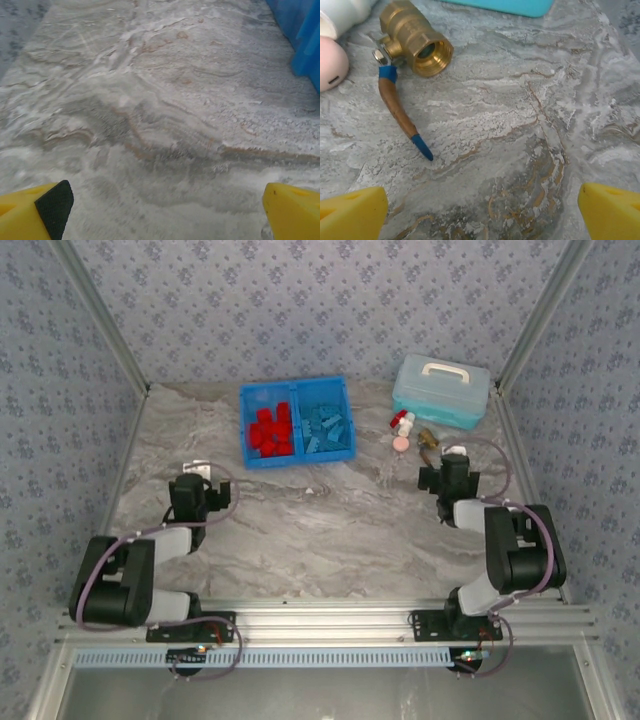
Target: Sort the legos into containers by color
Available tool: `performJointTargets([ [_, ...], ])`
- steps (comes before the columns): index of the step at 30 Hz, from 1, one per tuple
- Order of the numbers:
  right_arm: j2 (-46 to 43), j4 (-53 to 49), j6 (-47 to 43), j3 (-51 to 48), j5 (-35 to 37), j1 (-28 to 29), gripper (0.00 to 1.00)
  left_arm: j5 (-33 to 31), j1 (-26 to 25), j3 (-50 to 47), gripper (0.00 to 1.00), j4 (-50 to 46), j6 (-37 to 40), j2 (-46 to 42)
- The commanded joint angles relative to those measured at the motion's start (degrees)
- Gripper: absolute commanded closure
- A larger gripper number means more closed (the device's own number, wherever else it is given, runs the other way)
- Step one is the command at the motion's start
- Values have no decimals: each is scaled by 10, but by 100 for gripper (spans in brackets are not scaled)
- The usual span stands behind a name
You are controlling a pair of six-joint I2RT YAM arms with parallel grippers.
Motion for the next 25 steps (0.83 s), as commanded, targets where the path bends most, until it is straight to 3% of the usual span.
performJointTargets([
  [1,-7,175,-19,-61,-128,-41,0,60,29,35,1,101,-4,52],
  [2,11,247,-23,-87,-116,-32,0,93,58,35,1,111,-31,68],
  [3,-3,188,-23,-74,-101,-30,0,126,79,18,1,189,-43,102],
  [4,-3,181,-27,-68,-104,-29,0,137,85,17,1,165,-48,93],
  [5,2,211,-30,-78,-96,-23,0,134,86,30,1,128,-45,80],
  [6,-3,185,-30,-71,-88,-20,0,133,79,25,1,159,-39,95],
  [10,-4,181,-33,-66,-123,-28,0,129,76,33,1,126,-37,86],
  [25,-4,184,-32,-68,-127,-31,0,128,76,32,1,133,-37,88],
])
